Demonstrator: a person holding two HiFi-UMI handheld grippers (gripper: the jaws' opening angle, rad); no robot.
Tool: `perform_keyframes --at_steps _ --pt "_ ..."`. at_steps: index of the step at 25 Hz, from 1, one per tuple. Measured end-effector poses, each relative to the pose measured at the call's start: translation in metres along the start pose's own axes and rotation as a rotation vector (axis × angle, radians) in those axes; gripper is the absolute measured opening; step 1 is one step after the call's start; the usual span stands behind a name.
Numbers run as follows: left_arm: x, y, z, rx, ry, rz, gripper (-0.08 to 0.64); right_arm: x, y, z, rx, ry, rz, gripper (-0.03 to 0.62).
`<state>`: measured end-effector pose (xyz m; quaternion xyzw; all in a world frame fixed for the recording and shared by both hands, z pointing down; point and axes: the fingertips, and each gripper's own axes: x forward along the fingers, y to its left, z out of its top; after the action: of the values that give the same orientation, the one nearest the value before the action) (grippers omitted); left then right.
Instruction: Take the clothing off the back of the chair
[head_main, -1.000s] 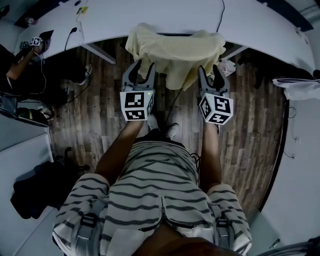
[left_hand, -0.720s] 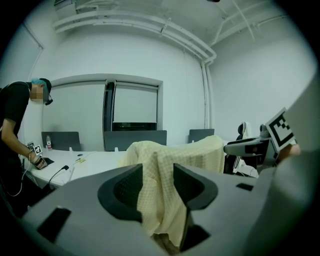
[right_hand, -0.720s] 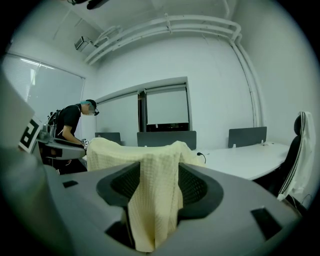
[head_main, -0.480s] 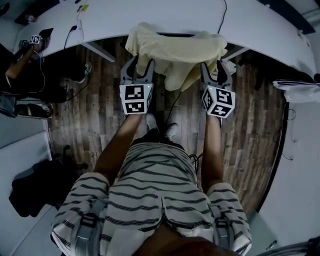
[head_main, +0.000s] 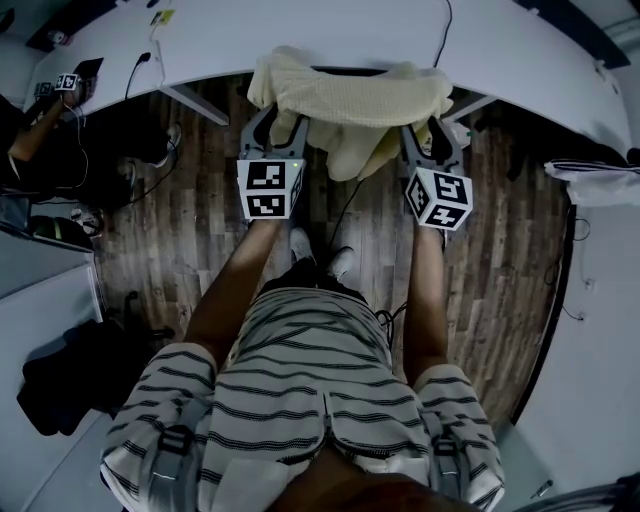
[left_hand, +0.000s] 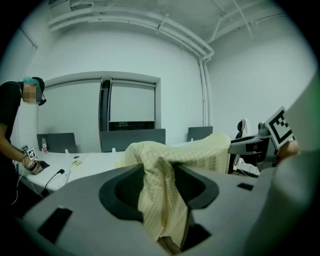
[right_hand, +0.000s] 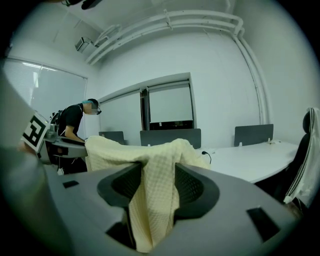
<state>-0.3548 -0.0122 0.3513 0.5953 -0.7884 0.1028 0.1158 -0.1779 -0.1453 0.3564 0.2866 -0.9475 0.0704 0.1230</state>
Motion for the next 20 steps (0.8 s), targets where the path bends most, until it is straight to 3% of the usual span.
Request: perform_keyframes --at_steps 7,12,20 --pt "0.002 -0.002 0.002 0.014 -0.003 -0.02 0.172 0.003 0.008 0.001 -0.029 -0.007 0.031 0.13" --pt "0.0 -0.006 0.005 0.015 -0.013 -0.036 0.067 -0.002 0.004 0.005 -0.009 -0.03 0.017 0.029" --pt "-0.009 -0.011 0.006 0.007 -0.026 -0.029 0.037 -0.012 0.005 0.007 0.026 -0.034 0.001 0.02"
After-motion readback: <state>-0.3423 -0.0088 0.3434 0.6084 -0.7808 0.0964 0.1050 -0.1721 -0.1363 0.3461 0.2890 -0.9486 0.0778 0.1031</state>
